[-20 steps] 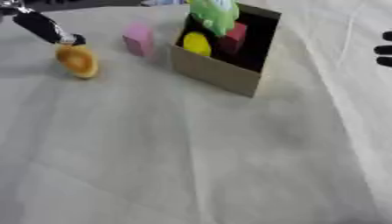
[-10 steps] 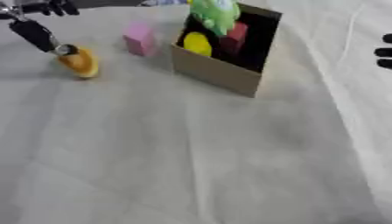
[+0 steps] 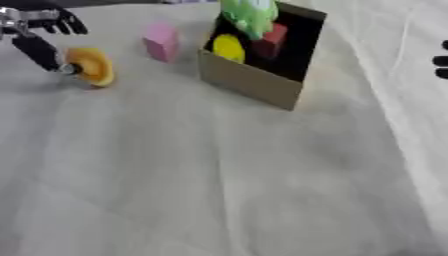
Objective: Pick up objects on the table and place them in the box.
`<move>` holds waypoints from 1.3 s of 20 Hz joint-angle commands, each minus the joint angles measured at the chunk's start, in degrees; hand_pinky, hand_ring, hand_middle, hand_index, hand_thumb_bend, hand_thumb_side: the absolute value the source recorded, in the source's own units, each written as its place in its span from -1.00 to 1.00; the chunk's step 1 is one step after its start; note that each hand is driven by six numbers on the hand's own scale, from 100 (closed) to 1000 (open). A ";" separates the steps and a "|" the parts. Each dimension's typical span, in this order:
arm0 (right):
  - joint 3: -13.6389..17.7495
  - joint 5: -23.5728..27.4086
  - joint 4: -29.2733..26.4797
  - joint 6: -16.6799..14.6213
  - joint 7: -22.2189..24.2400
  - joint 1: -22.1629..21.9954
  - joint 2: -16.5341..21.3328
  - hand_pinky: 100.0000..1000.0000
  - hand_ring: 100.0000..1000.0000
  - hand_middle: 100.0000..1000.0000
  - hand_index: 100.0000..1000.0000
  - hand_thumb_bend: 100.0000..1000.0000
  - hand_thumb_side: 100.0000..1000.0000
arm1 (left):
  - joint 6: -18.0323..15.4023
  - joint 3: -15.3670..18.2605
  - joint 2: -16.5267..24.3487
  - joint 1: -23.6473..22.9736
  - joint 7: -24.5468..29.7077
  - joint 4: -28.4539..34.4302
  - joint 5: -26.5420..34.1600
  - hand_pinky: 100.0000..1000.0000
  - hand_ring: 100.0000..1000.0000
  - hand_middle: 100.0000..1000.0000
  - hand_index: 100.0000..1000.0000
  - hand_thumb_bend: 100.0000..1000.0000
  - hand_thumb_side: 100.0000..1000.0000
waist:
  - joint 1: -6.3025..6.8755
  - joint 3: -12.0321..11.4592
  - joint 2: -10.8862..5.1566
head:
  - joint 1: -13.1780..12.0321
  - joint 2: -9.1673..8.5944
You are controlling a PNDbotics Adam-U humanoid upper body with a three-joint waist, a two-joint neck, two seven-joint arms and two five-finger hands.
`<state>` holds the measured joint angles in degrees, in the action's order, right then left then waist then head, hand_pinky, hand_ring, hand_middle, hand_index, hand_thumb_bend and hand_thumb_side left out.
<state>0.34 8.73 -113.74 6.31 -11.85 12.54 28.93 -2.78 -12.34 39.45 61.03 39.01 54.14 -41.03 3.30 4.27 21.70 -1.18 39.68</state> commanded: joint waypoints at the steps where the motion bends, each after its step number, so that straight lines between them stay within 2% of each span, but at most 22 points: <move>1: 0.49 -0.23 -0.85 -0.12 -0.06 0.48 0.61 0.55 0.49 0.47 0.64 -1.00 0.86 | -0.15 0.80 0.63 0.98 -0.38 -0.45 -0.53 0.74 0.70 0.58 0.70 -0.31 -0.92 | -0.26 0.13 -0.90 | -0.32 -0.87; 4: 0.46 -0.29 -0.85 -0.09 -0.04 0.56 0.50 0.55 0.49 0.47 0.64 -1.00 0.86 | -0.08 1.01 0.04 1.07 -1.08 -1.22 -1.08 0.72 0.68 0.55 0.67 -0.37 -0.95 | -0.27 0.30 -0.57 | -0.33 -1.08; 14: 0.51 -0.40 -0.85 0.08 -0.09 0.47 0.17 0.56 0.49 0.48 0.64 -1.00 0.87 | -0.38 0.85 -0.88 1.29 -3.16 -1.75 -1.34 0.62 0.45 0.26 0.44 -0.59 -1.00 | -0.21 0.25 -0.29 | -0.30 -0.94; 18: 0.63 -0.35 -0.85 -0.02 -0.20 0.37 0.13 0.56 0.49 0.48 0.64 -1.00 0.86 | -0.42 0.78 -1.07 1.16 -3.33 -2.07 -2.52 0.56 0.33 0.09 0.28 -0.82 -1.00 | -0.30 0.32 -0.47 | -0.20 -0.97; 22: 0.69 -0.31 -0.85 -0.03 -0.29 0.14 0.21 0.56 0.49 0.48 0.64 -1.00 0.86 | -0.63 1.29 -0.96 1.86 -3.59 -0.73 -1.09 0.55 0.30 0.06 0.26 -1.00 -1.00 | -0.29 0.14 -0.81 | -0.03 -0.62; 26: 0.75 -0.24 -0.85 0.00 -0.38 -0.02 0.34 0.56 0.49 0.48 0.64 -1.00 0.86 | -0.24 1.63 -0.43 2.84 -3.86 1.56 1.26 0.55 0.28 0.08 0.25 -1.00 -1.00 | -0.19 -0.04 -1.24 | 0.26 -0.38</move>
<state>0.37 8.72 -113.74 6.31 -11.92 12.34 28.41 -3.18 -11.60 37.25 62.37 35.43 54.14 -40.61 3.26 4.27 21.91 -1.07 39.28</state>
